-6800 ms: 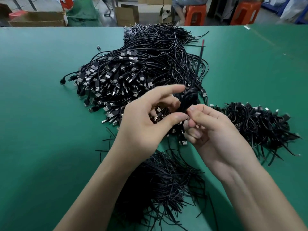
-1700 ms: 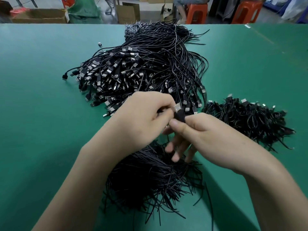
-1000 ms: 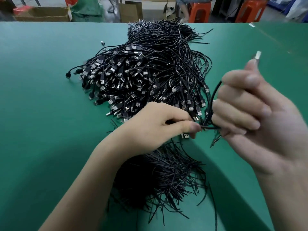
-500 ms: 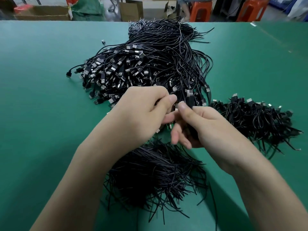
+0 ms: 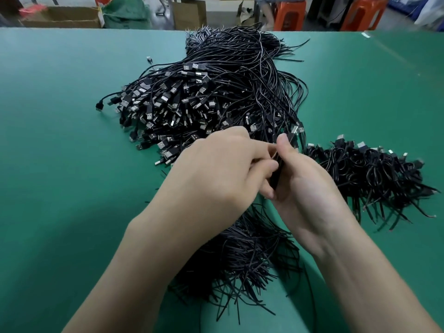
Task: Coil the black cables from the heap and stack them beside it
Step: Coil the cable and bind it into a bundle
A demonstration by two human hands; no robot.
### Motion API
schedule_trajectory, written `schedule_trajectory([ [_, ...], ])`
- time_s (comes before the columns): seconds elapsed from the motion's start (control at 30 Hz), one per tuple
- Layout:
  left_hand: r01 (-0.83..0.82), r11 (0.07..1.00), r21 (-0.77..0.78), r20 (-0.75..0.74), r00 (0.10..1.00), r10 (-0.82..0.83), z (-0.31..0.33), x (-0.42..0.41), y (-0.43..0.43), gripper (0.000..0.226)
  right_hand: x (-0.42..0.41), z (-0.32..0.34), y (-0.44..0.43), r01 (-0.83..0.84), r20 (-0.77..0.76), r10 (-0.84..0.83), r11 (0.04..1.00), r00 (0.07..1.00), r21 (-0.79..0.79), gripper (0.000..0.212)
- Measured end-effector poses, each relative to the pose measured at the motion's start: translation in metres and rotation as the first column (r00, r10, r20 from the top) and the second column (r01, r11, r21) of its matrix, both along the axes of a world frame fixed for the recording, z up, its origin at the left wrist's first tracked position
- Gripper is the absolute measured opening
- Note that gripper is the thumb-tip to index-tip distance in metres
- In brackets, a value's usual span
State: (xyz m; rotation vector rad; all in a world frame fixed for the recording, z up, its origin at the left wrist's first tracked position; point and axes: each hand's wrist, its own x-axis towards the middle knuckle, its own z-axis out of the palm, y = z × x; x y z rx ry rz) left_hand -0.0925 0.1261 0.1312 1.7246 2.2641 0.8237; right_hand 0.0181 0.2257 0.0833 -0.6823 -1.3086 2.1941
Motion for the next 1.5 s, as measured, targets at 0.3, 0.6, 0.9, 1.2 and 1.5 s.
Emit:
schedule_trajectory([
  [0.3,0.074,0.977,-0.199,-0.020,0.997,-0.079,-0.005,-0.009,0.003,0.030,0.000,0.010,0.000,0.217,-0.109,-0.211,0.975,0.971,0.048,0.042],
  [0.6,0.222,0.955,-0.198,0.410,0.903,-0.125,-0.023,-0.027,0.008,0.030,0.011,0.026,0.007,0.073,-0.242,-0.068,0.997,0.968,0.008,0.033],
  [0.9,0.379,0.903,0.201,0.671,0.619,-0.409,-0.013,-0.028,0.001,0.059,0.014,0.024,0.000,-0.349,-0.096,0.383,0.901,0.919,0.257,0.048],
  [1.2,0.150,0.947,0.285,0.739,0.595,-0.317,-0.018,-0.032,0.004,0.028,0.019,0.022,0.007,-0.466,-0.042,0.504,0.824,0.862,0.323,0.045],
  [1.5,0.122,0.949,0.289,0.727,0.617,-0.301,-0.022,-0.023,0.011,0.019,0.023,0.021,0.013,-0.478,0.018,0.483,0.861,0.876,0.172,0.046],
])
